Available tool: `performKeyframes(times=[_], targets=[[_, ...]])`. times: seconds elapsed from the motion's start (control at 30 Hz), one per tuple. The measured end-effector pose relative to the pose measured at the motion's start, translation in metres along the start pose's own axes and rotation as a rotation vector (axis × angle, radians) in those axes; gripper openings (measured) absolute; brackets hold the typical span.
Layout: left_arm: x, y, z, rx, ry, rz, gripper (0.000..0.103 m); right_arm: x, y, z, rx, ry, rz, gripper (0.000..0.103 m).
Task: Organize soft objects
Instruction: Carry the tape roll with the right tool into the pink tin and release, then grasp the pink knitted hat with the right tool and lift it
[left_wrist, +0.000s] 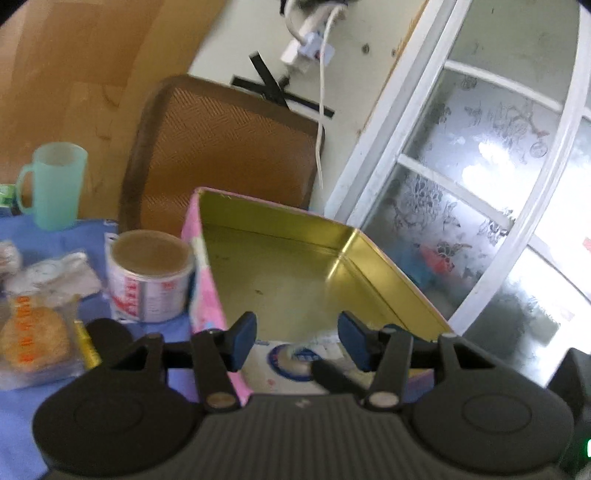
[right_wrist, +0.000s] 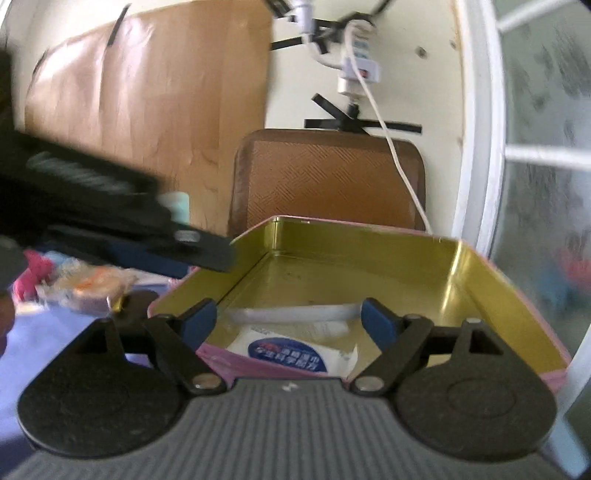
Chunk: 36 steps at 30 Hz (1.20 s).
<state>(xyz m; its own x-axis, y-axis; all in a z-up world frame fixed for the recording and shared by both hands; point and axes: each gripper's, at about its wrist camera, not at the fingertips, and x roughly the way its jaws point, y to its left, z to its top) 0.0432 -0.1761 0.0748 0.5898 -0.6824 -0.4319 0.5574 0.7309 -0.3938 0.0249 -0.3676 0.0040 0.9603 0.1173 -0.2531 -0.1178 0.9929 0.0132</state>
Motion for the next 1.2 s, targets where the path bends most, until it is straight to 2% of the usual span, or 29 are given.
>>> performKeyframes(times=[0.07,0.1,0.13,0.23,0.3,0.43,0.6,0.63,0.7,0.77,0.97,1.0,1.03,1.13,1.2], targets=[[-0.028,0.013,-0.005,0.022,-0.048,0.043,0.052,-0.008,0.001,0.001,0.045,-0.034,0.041,0.086],[-0.043,0.02,-0.009,0.026,-0.068,0.069,0.052,-0.011,0.005,0.003,0.045,-0.055,0.059,0.08],[-0.059,0.031,-0.014,0.024,-0.089,0.102,0.052,-0.014,0.01,0.005,0.039,-0.07,0.077,0.07],[-0.105,0.064,-0.033,-0.009,-0.139,0.221,0.052,-0.014,0.035,0.014,0.018,-0.09,0.191,0.06],[-0.131,0.088,-0.048,-0.059,-0.165,0.306,0.053,-0.008,0.06,0.018,-0.004,-0.07,0.288,0.054],[-0.17,0.144,-0.071,-0.219,-0.212,0.475,0.055,0.019,0.123,0.026,-0.072,0.001,0.453,0.052],[-0.189,0.189,-0.085,-0.346,-0.286,0.588,0.055,0.051,0.198,0.03,-0.154,0.07,0.56,0.052],[-0.19,0.196,-0.088,-0.366,-0.291,0.599,0.055,0.056,0.209,0.031,-0.163,0.086,0.566,0.052],[-0.197,0.207,-0.093,-0.433,-0.309,0.549,0.055,0.07,0.23,0.027,-0.188,0.12,0.568,0.052],[-0.202,0.207,-0.097,-0.429,-0.348,0.536,0.055,0.083,0.247,0.024,-0.215,0.15,0.572,0.053],[-0.207,0.203,-0.099,-0.399,-0.369,0.498,0.06,0.101,0.275,0.016,-0.285,0.181,0.551,0.056],[-0.207,0.203,-0.099,-0.396,-0.368,0.491,0.06,0.103,0.278,0.014,-0.297,0.179,0.543,0.05],[-0.204,0.202,-0.097,-0.396,-0.367,0.487,0.06,0.103,0.279,0.013,-0.306,0.17,0.528,0.037],[-0.205,0.203,-0.097,-0.405,-0.37,0.477,0.06,0.095,0.271,0.015,-0.292,0.156,0.54,0.037],[-0.204,0.203,-0.098,-0.408,-0.373,0.477,0.067,0.086,0.264,0.015,-0.299,0.138,0.539,0.037]])
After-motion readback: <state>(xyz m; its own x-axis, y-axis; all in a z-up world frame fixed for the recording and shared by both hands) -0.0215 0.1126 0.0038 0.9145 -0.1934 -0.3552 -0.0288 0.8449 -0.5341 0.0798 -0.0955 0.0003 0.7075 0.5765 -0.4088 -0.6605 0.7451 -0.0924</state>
